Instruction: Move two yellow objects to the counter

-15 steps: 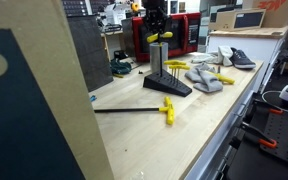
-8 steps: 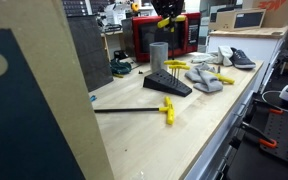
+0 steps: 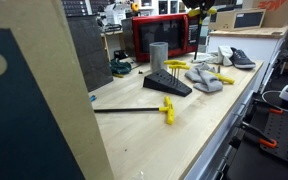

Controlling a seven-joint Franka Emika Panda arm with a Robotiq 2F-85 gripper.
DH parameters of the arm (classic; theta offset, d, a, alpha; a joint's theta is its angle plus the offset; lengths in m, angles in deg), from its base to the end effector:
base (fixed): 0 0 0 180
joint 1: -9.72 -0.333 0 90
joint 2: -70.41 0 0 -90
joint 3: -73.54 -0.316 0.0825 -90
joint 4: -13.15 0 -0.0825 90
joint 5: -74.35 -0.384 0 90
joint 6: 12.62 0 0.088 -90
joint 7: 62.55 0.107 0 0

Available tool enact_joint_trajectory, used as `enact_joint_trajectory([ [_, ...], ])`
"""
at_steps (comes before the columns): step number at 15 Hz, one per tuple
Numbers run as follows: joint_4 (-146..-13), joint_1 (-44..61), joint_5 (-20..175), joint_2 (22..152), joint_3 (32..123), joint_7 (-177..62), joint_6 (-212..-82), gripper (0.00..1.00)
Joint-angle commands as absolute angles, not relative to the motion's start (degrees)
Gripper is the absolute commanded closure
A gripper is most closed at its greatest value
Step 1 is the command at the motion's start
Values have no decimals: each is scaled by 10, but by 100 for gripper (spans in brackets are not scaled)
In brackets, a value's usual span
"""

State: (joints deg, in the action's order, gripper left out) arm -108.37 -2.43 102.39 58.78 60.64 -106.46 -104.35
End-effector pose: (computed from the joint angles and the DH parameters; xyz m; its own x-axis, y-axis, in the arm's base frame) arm 0.4366 0.1553 0.4882 0.2669 0.7816 -0.5638 0.9630 -0.2393 0.1242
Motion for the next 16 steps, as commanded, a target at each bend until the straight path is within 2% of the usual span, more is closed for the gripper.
enact_joint_trajectory([
  [1, -1135, -37, 1071, 539, 595, -1014, -988, 94],
  [6, -1176, -49, 1115, 528, 597, -984, -946, 94],
  [16, -1221, -21, 986, 491, 681, -977, -1060, 94],
])
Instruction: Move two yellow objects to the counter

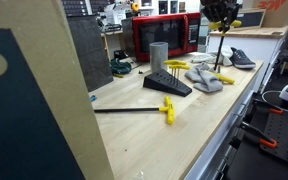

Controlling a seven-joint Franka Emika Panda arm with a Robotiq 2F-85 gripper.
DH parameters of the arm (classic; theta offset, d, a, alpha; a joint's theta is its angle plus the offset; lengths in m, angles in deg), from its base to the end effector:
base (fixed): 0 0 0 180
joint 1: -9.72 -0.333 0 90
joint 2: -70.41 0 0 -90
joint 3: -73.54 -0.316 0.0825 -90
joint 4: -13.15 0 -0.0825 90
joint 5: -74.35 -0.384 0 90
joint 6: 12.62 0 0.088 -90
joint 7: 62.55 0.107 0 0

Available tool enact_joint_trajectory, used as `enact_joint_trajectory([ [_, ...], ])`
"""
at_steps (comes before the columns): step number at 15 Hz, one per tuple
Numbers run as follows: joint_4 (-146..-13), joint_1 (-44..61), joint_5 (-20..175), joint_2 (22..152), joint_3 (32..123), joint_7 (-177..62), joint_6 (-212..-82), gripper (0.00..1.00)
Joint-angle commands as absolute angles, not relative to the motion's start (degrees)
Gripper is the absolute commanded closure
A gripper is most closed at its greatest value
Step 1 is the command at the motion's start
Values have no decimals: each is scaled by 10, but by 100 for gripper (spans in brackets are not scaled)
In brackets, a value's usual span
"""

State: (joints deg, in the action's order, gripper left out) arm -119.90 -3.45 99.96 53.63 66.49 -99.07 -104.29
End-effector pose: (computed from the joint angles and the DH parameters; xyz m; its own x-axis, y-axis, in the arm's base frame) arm 0.3985 0.1004 0.4393 0.3985 0.7042 -0.5876 0.8962 -0.4353 0.0862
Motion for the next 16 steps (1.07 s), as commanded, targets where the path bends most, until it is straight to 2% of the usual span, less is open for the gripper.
enact_joint_trajectory([
  [1, -1223, -17, 990, 482, 686, -975, -1059, 94],
  [9, -1213, 17, 1089, 450, 696, -937, -1044, 94],
  [16, -1190, 29, 1206, 517, 707, -909, -1082, 94],
])
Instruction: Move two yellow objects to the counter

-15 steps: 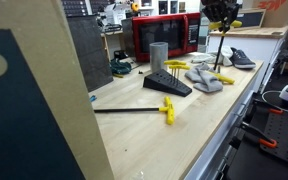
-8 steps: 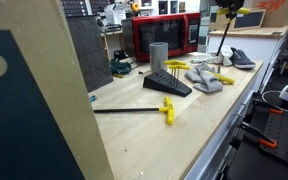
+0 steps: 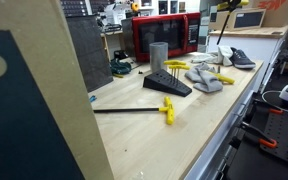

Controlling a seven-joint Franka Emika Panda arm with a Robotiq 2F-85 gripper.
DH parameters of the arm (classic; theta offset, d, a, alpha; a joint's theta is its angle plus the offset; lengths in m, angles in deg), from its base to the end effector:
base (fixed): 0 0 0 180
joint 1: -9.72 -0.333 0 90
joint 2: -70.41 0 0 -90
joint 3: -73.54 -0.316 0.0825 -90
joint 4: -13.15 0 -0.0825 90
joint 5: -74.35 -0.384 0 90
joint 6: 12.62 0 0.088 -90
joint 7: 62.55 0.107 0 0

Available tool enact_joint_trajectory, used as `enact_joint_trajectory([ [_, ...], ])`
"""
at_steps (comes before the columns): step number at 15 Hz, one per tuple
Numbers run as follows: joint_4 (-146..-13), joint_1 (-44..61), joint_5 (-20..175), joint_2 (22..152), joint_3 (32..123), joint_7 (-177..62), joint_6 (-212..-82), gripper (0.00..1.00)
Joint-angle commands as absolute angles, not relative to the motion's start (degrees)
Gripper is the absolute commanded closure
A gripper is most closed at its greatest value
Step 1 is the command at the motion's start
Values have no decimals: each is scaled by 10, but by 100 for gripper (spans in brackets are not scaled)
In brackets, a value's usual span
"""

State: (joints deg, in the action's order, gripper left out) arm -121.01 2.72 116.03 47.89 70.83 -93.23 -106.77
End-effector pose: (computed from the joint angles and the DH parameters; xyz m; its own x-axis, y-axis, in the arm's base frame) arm 0.4088 0.0036 0.4877 0.6117 0.5199 -0.5963 0.7856 -0.4880 0.3804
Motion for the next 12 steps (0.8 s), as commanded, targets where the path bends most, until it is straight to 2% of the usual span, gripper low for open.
enact_joint_trajectory([
  [1, -1186, 29, 1222, 536, 706, -903, -1089, 94],
  [7, -1154, 25, 1318, 655, 686, -865, -1097, 94],
  [12, -1134, 9, 1316, 738, 658, -861, -1116, 94],
])
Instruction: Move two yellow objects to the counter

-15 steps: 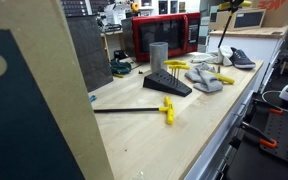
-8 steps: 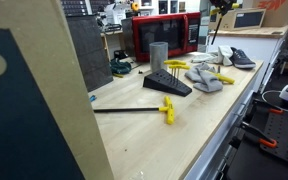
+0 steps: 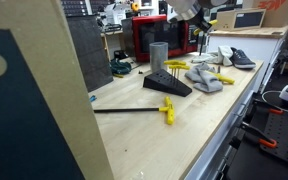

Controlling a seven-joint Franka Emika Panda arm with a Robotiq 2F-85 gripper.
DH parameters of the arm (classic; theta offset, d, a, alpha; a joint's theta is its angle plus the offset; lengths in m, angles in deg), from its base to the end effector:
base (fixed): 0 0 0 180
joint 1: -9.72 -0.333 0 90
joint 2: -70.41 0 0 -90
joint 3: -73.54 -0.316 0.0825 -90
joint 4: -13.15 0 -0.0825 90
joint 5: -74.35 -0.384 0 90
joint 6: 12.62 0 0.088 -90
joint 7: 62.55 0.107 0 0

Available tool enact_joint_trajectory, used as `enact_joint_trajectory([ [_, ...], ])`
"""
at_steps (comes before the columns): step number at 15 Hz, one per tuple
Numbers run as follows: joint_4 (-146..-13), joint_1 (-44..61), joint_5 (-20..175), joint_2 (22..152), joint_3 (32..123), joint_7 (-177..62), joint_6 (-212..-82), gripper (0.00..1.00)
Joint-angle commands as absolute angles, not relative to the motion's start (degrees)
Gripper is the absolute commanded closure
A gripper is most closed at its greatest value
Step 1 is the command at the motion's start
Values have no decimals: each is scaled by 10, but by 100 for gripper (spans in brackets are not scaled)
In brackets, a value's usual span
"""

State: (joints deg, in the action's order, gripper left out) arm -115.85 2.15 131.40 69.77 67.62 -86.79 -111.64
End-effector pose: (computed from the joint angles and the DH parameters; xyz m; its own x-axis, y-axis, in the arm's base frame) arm 0.4863 0.0374 0.3728 0.4458 0.4590 -0.7685 0.8951 -0.2393 0.3763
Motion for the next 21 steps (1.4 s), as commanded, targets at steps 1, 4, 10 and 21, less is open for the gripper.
enact_joint_trajectory([
  [1, -1132, 5, 1314, 753, 651, -863, -1121, 94],
  [4, -1143, -9, 1284, 775, 624, -871, -1143, 94],
  [10, -1219, -20, 1199, 727, 594, -885, -1166, 94],
  [21, -1356, -30, 1143, 582, 606, -859, -1164, 44],
])
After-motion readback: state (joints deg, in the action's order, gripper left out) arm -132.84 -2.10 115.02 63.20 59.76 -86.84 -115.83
